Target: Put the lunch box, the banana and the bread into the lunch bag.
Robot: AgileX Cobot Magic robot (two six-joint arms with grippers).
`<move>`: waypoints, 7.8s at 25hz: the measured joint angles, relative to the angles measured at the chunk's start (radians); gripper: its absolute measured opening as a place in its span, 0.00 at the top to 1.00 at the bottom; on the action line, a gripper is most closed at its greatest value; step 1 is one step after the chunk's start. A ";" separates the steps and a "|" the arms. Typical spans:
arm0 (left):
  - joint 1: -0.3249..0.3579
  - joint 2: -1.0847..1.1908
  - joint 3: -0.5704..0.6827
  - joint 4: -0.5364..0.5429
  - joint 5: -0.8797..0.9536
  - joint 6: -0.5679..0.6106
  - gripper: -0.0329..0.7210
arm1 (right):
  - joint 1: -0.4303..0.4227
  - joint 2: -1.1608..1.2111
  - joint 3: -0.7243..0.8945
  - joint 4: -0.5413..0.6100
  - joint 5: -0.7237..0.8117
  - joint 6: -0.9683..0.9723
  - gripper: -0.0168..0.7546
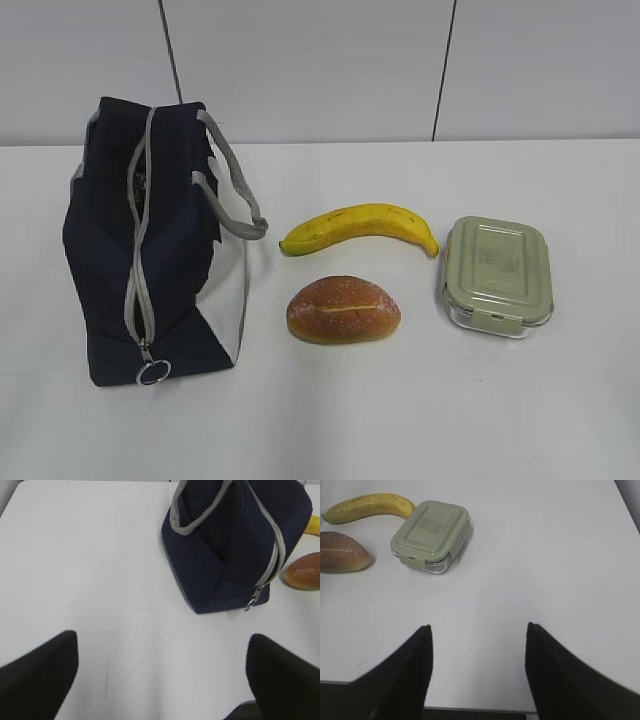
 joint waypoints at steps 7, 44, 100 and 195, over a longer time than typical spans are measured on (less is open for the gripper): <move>0.000 0.000 0.000 0.000 0.000 0.000 0.09 | 0.000 0.000 0.000 0.000 0.000 0.000 0.41; 0.000 1.300 -0.749 -0.348 -0.061 0.027 0.24 | 0.000 0.000 0.000 0.000 0.000 0.000 0.41; 0.000 1.751 -0.934 -0.589 -0.002 0.158 0.96 | 0.000 0.000 0.000 -0.002 0.000 0.000 0.41; 0.000 1.751 -0.934 -0.590 0.019 0.174 0.96 | -0.460 2.116 -0.569 1.259 0.006 -1.143 0.26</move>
